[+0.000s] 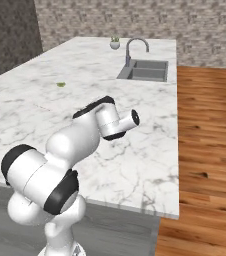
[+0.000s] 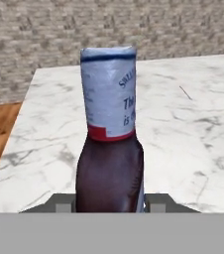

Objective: Move the condiment bottle and condiment bottle from the cabinet to the dining counter.

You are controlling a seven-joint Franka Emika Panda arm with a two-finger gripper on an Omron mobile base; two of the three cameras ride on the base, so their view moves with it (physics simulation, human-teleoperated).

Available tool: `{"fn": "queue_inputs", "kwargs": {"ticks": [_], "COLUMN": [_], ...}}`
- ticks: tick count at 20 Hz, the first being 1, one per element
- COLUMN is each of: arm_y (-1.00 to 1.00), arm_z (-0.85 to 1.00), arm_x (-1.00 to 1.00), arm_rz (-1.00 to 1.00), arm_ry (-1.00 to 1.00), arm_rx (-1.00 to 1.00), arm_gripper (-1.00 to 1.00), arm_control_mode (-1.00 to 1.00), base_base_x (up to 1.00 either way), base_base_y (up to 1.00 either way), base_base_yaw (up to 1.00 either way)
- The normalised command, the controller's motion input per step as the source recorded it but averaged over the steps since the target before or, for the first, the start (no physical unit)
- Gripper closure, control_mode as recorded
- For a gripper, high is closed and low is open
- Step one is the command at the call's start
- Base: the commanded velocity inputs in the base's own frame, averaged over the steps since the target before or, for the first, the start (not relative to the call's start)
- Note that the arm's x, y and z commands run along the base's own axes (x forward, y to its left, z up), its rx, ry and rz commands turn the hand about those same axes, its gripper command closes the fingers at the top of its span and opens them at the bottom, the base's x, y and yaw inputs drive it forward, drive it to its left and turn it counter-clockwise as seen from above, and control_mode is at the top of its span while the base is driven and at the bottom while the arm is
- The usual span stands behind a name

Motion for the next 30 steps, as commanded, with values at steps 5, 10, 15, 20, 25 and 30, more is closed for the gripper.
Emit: {"fn": "queue_inputs", "kwargs": {"ticks": [5,10,15,20,25,30], "arm_y": [0.00,0.00,0.00,0.00,0.00,0.00], "arm_z": [-0.26,-0.33,-0.30,-0.30,-0.39,-0.50], "arm_x": [0.00,0.00,0.00,0.00,0.00,0.00], "arm_rz": [0.00,0.00,0.00,0.00,0.00,0.00], "arm_ry": [0.00,0.00,0.00,0.00,-0.01,-0.05], "arm_rx": [-0.07,-0.09,-0.08,-0.10,-0.03,0.00], "arm_gripper": [1.00,1.00,1.00,1.00,1.00,1.00], "arm_control_mode": [-1.00,-1.00,-1.00,-1.00,-1.00,-1.00], "base_base_x": [0.00,0.00,0.00,0.00,0.00,0.00], "base_base_y": [0.00,0.00,0.00,0.00,0.00,0.00], "base_base_yaw": [0.00,0.00,0.00,0.00,0.00,0.00]}}
